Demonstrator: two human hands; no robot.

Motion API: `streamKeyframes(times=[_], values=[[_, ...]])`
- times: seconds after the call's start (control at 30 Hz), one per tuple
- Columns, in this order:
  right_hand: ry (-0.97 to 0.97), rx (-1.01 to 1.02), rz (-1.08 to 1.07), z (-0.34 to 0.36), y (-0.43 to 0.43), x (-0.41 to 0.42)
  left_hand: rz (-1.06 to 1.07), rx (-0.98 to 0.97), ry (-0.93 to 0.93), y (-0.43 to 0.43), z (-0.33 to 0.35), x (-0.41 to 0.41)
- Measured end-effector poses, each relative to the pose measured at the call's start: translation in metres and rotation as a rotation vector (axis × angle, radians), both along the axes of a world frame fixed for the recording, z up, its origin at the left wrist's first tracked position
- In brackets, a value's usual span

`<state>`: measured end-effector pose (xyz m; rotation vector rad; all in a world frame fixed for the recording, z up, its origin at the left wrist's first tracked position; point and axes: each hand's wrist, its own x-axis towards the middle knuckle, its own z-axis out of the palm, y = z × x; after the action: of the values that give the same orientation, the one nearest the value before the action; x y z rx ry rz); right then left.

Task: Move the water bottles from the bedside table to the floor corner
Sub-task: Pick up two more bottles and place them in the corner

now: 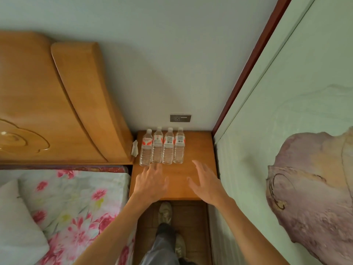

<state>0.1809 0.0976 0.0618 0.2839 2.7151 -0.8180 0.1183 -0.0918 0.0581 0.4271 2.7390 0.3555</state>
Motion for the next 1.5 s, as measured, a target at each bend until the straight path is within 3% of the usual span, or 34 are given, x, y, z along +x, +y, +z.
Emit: streamKeyframes(times=[0.57, 0.93, 1.2, 1.5], values=[[-0.198, 0.041, -0.120, -0.072, 0.042, -0.119, -0.055, -0.022, -0.187, 0.008, -0.076, -0.142], [-0.300, -0.003, -0.077, -0.171, 0.033, -0.186, -0.032, -0.022, -0.177, 0.059, -0.181, -0.172], [-0.352, -0.059, -0.251, -0.260, 0.016, -0.230, 0.004, -0.105, -0.150, 0.079, -0.248, -0.179], [-0.321, -0.045, -0.419, -0.289, 0.012, -0.251, 0.056, -0.189, -0.132, 0.095, -0.267, -0.185]])
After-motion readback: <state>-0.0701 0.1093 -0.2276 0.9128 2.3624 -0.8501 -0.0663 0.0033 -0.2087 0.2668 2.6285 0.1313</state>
